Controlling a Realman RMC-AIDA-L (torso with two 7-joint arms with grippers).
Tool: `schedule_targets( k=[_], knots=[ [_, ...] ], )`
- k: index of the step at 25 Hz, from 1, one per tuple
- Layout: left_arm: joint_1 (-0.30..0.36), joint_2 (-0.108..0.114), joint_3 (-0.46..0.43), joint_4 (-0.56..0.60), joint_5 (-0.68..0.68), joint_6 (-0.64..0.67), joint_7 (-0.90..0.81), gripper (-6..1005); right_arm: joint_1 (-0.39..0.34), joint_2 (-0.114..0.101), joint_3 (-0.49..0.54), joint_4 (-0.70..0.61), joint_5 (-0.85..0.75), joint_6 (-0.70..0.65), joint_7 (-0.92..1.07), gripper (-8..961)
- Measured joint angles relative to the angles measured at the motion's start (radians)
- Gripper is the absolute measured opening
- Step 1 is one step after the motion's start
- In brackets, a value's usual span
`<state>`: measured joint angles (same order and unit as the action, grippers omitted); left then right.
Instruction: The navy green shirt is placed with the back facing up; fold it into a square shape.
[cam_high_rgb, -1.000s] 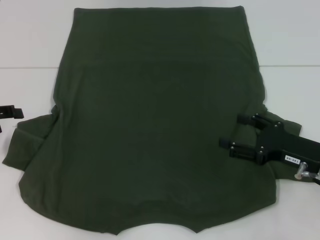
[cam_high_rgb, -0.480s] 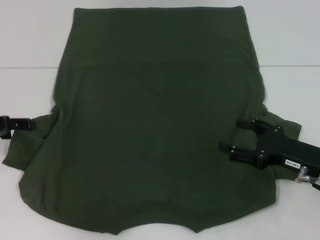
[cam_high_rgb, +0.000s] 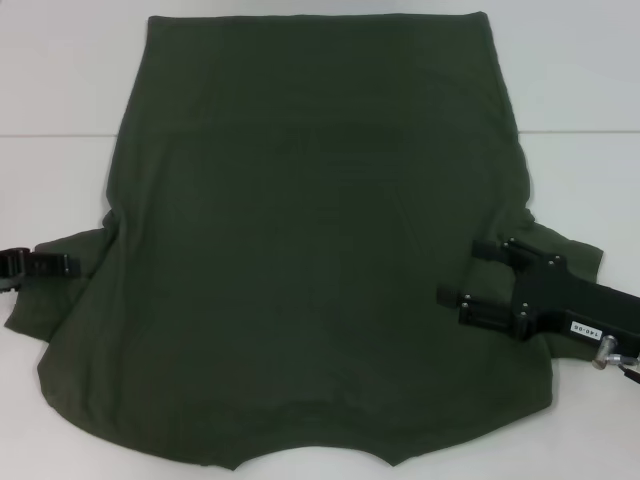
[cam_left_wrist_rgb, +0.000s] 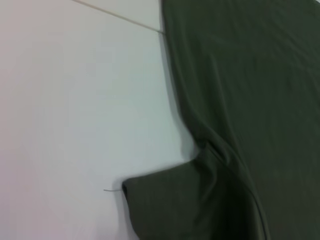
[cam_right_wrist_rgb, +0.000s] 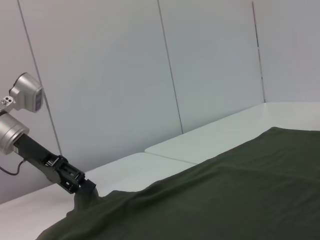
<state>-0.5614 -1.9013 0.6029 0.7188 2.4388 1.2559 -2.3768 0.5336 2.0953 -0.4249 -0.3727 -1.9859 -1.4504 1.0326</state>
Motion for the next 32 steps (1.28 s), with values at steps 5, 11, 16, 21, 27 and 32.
schedule_targets(
  k=[5, 11, 16, 21, 27, 32],
  knots=[
    [-0.005, -0.002, 0.014, 0.005, 0.029, 0.01, 0.0, 812, -0.003, 0.0, 0.0, 0.0, 0.001, -0.006, 0.001, 941],
    [-0.002, -0.012, 0.011, 0.02, 0.046, 0.002, -0.002, 643, -0.006, 0.0, 0.0, 0.0, 0.001, -0.013, 0.002, 941],
    [0.0, -0.013, 0.002, 0.024, 0.044, 0.002, -0.002, 423, -0.008, 0.0, 0.0, 0.006, 0.001, -0.015, 0.003, 941],
    [-0.002, -0.011, 0.002, 0.024, 0.047, 0.008, -0.001, 180, -0.008, 0.0, 0.001, 0.011, 0.001, -0.015, 0.003, 942],
    [0.0, -0.008, 0.003, 0.031, 0.049, 0.006, -0.003, 1, -0.008, 0.0, 0.001, 0.013, 0.001, -0.016, 0.003, 941],
    [0.001, 0.004, -0.016, 0.081, 0.051, 0.027, -0.023, 2, -0.012, 0.0, 0.003, 0.014, 0.001, -0.018, 0.003, 942]
  ],
)
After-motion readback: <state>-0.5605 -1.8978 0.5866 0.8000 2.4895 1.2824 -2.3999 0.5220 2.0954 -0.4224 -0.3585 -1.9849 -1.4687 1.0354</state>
